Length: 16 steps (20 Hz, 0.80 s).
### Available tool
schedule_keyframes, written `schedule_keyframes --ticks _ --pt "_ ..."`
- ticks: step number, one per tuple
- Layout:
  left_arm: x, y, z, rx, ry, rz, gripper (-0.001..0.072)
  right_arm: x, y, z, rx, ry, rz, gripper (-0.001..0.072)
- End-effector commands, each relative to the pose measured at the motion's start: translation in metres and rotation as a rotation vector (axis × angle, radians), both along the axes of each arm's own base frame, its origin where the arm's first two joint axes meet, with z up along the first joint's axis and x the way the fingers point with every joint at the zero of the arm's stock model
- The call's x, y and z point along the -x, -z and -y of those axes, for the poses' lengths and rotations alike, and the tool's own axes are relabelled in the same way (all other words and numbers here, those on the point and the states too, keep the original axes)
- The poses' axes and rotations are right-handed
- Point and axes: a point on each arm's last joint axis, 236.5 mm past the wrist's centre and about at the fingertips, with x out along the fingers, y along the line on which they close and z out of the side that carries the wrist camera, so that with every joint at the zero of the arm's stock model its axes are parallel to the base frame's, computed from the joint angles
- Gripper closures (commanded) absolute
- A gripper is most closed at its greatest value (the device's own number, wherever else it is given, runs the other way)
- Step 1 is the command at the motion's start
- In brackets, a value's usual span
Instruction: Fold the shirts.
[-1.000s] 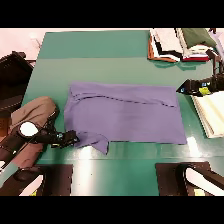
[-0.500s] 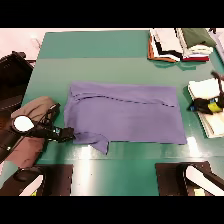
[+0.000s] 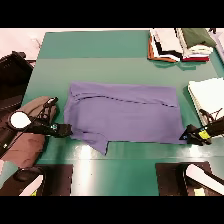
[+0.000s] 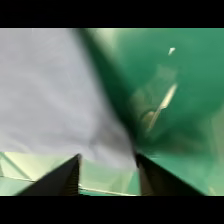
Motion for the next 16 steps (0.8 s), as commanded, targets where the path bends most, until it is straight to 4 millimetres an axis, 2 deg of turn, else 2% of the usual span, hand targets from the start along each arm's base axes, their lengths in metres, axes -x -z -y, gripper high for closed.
schedule_keyframes --ticks 1,3,4,6,8,10,11,13,16 --pt "0.01 0.001 -0.003 -0.02 0.041 -0.03 0.0686 -0.01 0.008 -0.018 0.029 -0.099 0.048 0.0494" --pt "0.02 -0.001 -0.003 -0.026 0.065 -0.063 0.0687 -0.012 0.0 -0.022 0.073 -0.175 0.083 0.0663" --pt "0.023 -0.007 -0.004 -0.024 0.072 -0.05 0.0688 -0.01 -0.005 -0.021 0.096 -0.201 0.098 0.0692" --pt "0.031 -0.023 -0.008 -0.03 0.054 -0.003 0.0688 -0.002 -0.018 -0.015 0.144 -0.233 0.115 0.0692" --pt "0.047 -0.036 -0.012 -0.028 0.046 0.005 0.0688 0.004 -0.032 -0.008 0.195 -0.25 0.141 0.0692" --pt "0.058 -0.047 -0.012 -0.029 0.07 0.009 0.0688 -0.006 -0.051 -0.003 0.243 -0.236 0.208 0.0692" --pt "0.056 -0.052 -0.012 -0.029 0.073 0.019 0.0688 -0.013 -0.061 0.0 0.263 -0.232 0.244 0.0692" --pt "0.033 -0.067 -0.01 -0.025 0.071 0.107 0.0688 -0.031 -0.079 0.006 0.289 -0.226 0.3 0.0692" --pt "-0.024 -0.081 -0.016 -0.084 0.062 0.233 0.0686 -0.058 -0.091 0.01 0.278 -0.238 0.315 0.0692"
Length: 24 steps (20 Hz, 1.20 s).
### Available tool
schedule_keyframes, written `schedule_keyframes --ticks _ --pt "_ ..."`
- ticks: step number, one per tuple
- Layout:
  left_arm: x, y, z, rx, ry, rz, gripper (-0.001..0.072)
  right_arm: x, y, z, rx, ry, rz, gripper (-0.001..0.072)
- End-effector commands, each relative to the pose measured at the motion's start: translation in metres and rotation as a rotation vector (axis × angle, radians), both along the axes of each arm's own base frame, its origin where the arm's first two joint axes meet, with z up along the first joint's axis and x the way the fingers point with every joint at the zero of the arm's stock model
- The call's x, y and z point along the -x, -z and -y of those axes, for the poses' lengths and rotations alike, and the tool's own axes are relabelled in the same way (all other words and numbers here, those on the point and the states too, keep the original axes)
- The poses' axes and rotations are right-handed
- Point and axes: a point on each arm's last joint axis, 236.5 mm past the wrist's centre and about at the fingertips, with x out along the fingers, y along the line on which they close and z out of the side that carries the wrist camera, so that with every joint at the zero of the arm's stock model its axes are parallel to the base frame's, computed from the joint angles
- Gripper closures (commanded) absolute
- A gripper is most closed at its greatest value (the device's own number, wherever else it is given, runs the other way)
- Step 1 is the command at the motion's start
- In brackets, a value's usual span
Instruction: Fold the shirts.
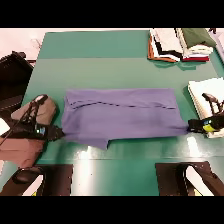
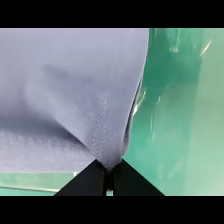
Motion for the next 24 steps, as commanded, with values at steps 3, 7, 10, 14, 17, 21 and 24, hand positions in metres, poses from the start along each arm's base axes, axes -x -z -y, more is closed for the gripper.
schedule_keyframes --ticks 3,7,10,14,17,21,24 --pt "-0.106 -0.017 -0.004 -0.084 0.017 0.177 0.0686 -0.059 -0.02 0.002 0.01 -0.035 0.037 0.0692" --pt "-0.182 0.011 0.003 -0.119 0.022 0.131 0.0685 -0.119 -0.018 -0.007 0.014 -0.086 0.061 0.0693" --pt "-0.227 0.026 0.004 -0.138 0.0 0.14 0.0685 -0.16 -0.012 -0.012 -0.017 -0.081 0.067 0.0692" --pt "-0.257 0.026 0.003 -0.114 -0.102 0.191 0.0685 -0.21 -0.009 -0.023 -0.103 -0.064 0.107 0.0692" --pt "-0.261 0.024 0.003 -0.114 -0.106 0.208 0.0683 -0.234 -0.002 -0.028 -0.152 -0.05 0.118 0.0567" --pt "-0.256 0.017 0.003 -0.115 -0.092 0.195 0.0231 -0.244 -0.01 -0.018 -0.268 -0.027 0.16 0.0257" --pt "-0.25 0.008 0.007 -0.103 -0.077 0.173 0.023 -0.221 -0.008 0.014 -0.295 -0.002 0.108 0.0215"
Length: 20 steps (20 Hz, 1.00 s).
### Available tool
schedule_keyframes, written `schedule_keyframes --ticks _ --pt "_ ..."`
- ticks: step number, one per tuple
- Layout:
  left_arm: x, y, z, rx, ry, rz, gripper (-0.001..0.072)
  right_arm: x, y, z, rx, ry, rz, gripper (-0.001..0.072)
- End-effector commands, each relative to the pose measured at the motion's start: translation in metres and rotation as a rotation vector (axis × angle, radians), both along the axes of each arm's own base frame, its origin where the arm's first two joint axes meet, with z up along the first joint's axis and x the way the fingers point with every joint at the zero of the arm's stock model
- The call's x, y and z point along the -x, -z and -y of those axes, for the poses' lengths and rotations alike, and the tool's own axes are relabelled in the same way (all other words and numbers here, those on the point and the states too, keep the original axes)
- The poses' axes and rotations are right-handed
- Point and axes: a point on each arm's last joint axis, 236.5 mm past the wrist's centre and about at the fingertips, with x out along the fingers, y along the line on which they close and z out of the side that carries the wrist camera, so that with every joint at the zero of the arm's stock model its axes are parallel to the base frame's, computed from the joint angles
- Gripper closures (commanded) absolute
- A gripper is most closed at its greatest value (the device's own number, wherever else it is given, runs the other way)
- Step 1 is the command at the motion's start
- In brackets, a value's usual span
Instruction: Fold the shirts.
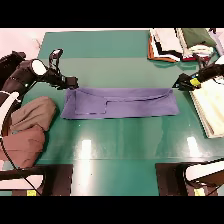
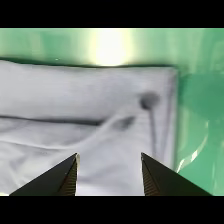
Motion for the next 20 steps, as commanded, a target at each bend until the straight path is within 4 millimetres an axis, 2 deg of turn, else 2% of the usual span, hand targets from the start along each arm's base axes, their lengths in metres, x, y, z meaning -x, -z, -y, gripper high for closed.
schedule_keyframes --ticks 1,2,3,5,6,8,10,12,13,15,16,17,20 --pt "0.007 -0.007 0.008 0.032 0.011 -0.03 0.0232 0.018 0.001 0.027 -0.072 0.031 -0.039 0.0151" --pt "0.008 -0.008 0.012 0.051 0.012 -0.032 0.0432 0.026 0.009 0.036 -0.084 0.058 -0.064 0.015" --pt "0.008 -0.009 0.018 0.069 0.018 -0.031 0.0678 0.038 0.02 0.043 -0.102 0.087 -0.1 0.0151" --pt "0.009 -0.013 0.035 0.09 0.042 -0.015 0.0686 0.061 0.047 0.047 -0.14 0.112 -0.156 0.0152" --pt "0.01 -0.014 0.048 0.102 0.061 -0.008 0.0685 0.066 0.057 0.04 -0.18 0.121 -0.157 0.0156" --pt "0.014 -0.008 0.077 0.117 0.09 -0.008 0.0685 0.061 0.07 0.024 -0.253 0.167 -0.119 0.0161" --pt "0.016 0.003 0.105 0.133 0.107 -0.011 0.0685 0.05 0.078 0.002 -0.299 0.19 -0.083 0.0228" --pt "0.016 0.014 0.134 0.146 0.142 0.006 0.0685 0.04 0.082 -0.02 -0.297 0.16 -0.053 0.0252" --pt "0.016 0.017 0.147 0.155 0.156 0.006 0.0685 0.035 0.081 -0.027 -0.282 0.137 -0.037 0.0354" --pt "0.013 0.024 0.17 0.181 0.178 -0.01 0.0685 0.022 0.067 -0.038 -0.27 0.077 0.004 0.0608" --pt "0.011 0.027 0.181 0.191 0.189 -0.018 0.0685 0.016 0.053 -0.043 -0.272 0.041 0.026 0.0671" --pt "0.009 0.03 0.192 0.198 0.202 -0.023 0.0685 0.011 0.034 -0.047 -0.27 0.005 0.055 0.0692" --pt "0.001 0.042 0.219 0.201 0.24 -0.021 0.0685 -0.004 -0.045 -0.062 -0.238 -0.09 0.2 0.0692"
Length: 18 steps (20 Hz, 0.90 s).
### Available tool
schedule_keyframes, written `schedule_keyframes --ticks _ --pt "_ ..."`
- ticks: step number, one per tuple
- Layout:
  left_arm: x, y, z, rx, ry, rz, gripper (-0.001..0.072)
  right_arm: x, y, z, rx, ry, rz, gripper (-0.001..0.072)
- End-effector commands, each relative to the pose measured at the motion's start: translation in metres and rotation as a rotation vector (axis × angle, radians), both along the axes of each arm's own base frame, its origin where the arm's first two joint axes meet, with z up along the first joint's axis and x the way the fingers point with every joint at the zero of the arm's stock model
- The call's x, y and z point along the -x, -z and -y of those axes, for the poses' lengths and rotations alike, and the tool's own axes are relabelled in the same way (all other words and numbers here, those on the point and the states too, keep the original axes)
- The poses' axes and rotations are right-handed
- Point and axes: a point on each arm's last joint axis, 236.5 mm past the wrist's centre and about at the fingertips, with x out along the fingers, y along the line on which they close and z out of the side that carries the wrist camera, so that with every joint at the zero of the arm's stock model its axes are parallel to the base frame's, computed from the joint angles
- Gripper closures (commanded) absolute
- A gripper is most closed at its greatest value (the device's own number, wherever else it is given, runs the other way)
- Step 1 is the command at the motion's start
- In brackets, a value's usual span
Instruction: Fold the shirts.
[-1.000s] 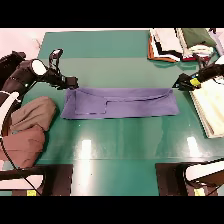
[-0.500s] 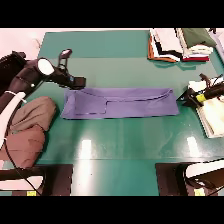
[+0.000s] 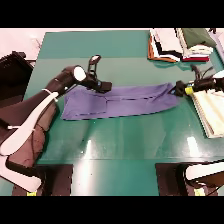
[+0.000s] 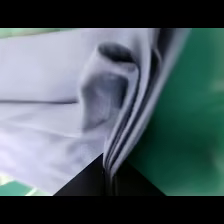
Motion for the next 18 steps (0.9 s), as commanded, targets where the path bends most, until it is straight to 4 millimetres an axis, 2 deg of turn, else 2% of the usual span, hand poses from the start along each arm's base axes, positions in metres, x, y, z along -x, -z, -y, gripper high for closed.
schedule_keyframes --ticks 1,4,6,7,11,14,16,18 --pt "-0.006 0.017 0.035 0.017 0.039 -0.01 0.0685 -0.012 -0.083 -0.026 0.017 -0.07 0.15 0.0692" --pt "-0.007 0.038 0.055 0.024 0.058 -0.038 0.0685 -0.012 -0.166 -0.066 0.004 -0.126 0.317 0.0692" --pt "-0.005 0.048 0.063 0.028 0.061 -0.05 0.0685 -0.008 -0.207 -0.097 -0.037 -0.164 0.395 0.0692" --pt "-0.005 0.052 0.065 0.035 0.058 -0.056 0.0685 -0.006 -0.221 -0.111 -0.053 -0.186 0.423 0.0692" --pt "-0.008 0.054 0.067 0.046 0.047 -0.055 0.0686 0.008 -0.255 -0.168 -0.082 -0.283 0.488 0.0692" --pt "-0.014 0.039 0.063 0.046 0.055 -0.049 0.0686 0.013 -0.266 -0.2 -0.107 -0.316 0.524 0.0692" --pt "-0.027 0.015 0.04 0.016 0.053 -0.025 0.0685 0.016 -0.27 -0.22 -0.123 -0.336 0.547 0.0692" --pt "-0.05 -0.023 -0.008 -0.042 0.016 0.032 0.0686 0.018 -0.273 -0.247 -0.148 -0.353 0.566 0.0692"
